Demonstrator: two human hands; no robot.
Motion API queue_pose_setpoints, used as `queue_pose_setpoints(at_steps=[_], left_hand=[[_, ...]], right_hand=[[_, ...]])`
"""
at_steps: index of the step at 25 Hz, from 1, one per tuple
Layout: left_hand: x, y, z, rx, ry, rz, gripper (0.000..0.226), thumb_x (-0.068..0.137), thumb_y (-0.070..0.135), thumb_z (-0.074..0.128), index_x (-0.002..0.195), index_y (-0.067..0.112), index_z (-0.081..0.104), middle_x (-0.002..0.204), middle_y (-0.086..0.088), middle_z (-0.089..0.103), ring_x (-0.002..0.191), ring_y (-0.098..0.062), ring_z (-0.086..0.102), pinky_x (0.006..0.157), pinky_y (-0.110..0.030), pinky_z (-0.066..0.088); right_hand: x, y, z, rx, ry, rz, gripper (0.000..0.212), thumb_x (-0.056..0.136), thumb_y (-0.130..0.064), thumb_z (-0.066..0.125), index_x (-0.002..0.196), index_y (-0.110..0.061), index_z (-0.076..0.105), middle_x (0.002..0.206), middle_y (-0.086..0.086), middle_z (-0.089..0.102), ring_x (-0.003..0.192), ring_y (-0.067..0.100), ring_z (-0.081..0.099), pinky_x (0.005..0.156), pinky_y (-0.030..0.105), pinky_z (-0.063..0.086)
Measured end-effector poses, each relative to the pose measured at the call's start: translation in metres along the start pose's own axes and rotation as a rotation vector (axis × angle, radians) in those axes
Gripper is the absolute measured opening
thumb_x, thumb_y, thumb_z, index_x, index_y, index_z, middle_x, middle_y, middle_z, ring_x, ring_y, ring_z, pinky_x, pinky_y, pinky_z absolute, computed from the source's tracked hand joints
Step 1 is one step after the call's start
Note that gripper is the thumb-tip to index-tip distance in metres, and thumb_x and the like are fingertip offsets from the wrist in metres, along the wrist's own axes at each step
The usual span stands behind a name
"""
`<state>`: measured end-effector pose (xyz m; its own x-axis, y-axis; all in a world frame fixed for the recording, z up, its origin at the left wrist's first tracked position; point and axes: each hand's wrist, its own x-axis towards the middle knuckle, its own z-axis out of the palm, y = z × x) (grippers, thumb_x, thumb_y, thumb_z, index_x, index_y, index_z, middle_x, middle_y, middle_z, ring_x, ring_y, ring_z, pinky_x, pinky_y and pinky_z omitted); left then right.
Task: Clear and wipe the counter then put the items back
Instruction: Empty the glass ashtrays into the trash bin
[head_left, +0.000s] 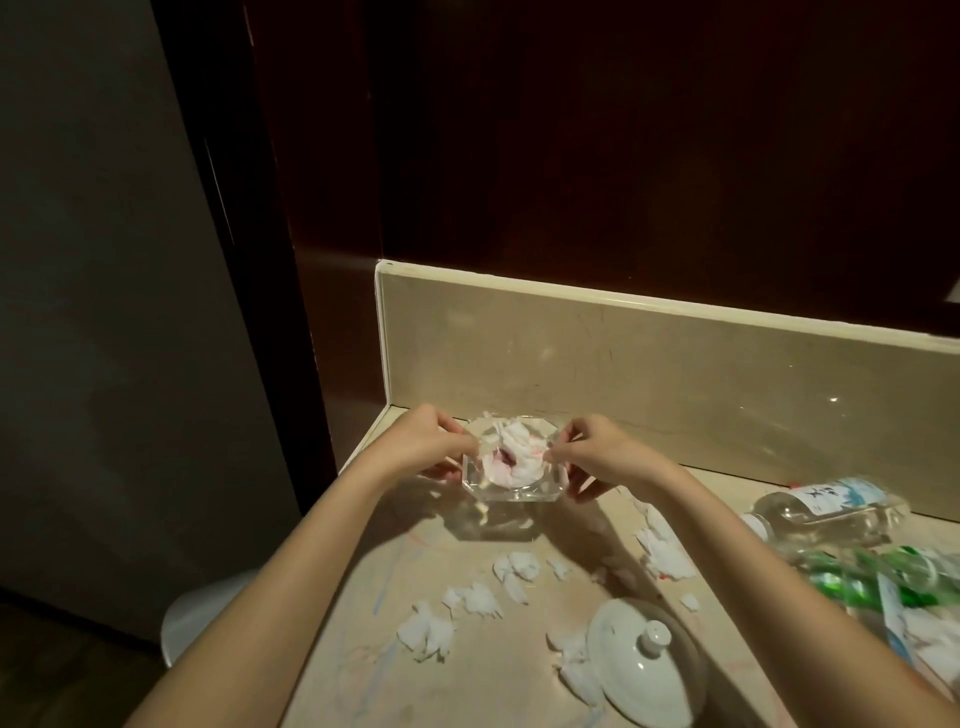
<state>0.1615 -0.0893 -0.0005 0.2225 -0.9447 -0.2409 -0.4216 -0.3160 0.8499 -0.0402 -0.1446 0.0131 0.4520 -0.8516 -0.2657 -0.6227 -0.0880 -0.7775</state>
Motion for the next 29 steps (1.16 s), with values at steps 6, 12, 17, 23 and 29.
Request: queue_pose_setpoints(at_steps=[6,12,17,23,29], left_hand=[[-0.037,0.006,-0.02,-0.028,-0.005,0.041,0.01,0.079,0.011,0.073,0.084,0.008,0.065,0.109,-0.017,0.069,0.047,-0.01,0.06,0.056,-0.022,0.053],[-0.081,-0.015,-0.024,0.029,-0.017,0.043,0.017,0.081,0.017,0.073,0.093,0.007,0.067,0.083,-0.004,0.067,0.052,-0.008,0.06,0.049,-0.015,0.048],[-0.132,-0.04,-0.024,0.04,0.004,0.044,0.017,0.081,0.021,0.074,0.093,0.01,0.068,0.078,0.006,0.067,0.053,-0.002,0.062,0.052,-0.012,0.046],[-0.214,-0.079,-0.028,-0.059,0.034,-0.007,0.021,0.081,0.017,0.073,0.099,0.008,0.065,0.081,-0.005,0.072,0.067,-0.018,0.067,0.07,-0.034,0.055],[-0.305,-0.146,-0.01,-0.14,0.083,-0.145,0.013,0.084,0.01,0.07,0.094,0.007,0.063,0.061,0.0,0.068,0.05,-0.009,0.062,0.047,-0.017,0.049]], right_hand=[[-0.042,-0.022,0.012,0.065,0.07,-0.043,0.02,0.09,-0.005,0.055,0.072,-0.006,0.045,0.056,0.008,0.051,0.04,0.014,0.056,0.041,0.022,0.049],[-0.082,-0.02,0.044,0.091,0.08,-0.041,0.023,0.089,-0.003,0.053,0.067,-0.007,0.048,0.057,0.01,0.051,0.039,0.016,0.055,0.041,0.022,0.048],[-0.114,-0.017,0.071,0.081,0.044,-0.058,0.012,0.089,-0.006,0.056,0.082,-0.006,0.046,0.059,0.012,0.055,0.038,0.016,0.057,0.041,0.023,0.049],[-0.16,-0.013,0.114,0.088,-0.042,-0.12,0.012,0.088,-0.005,0.056,0.083,-0.006,0.045,0.059,0.012,0.056,0.038,0.019,0.057,0.042,0.026,0.049],[-0.214,0.019,0.19,0.115,-0.184,-0.134,0.013,0.087,-0.004,0.057,0.084,-0.006,0.044,0.076,0.024,0.062,0.039,0.019,0.057,0.04,0.026,0.047]])
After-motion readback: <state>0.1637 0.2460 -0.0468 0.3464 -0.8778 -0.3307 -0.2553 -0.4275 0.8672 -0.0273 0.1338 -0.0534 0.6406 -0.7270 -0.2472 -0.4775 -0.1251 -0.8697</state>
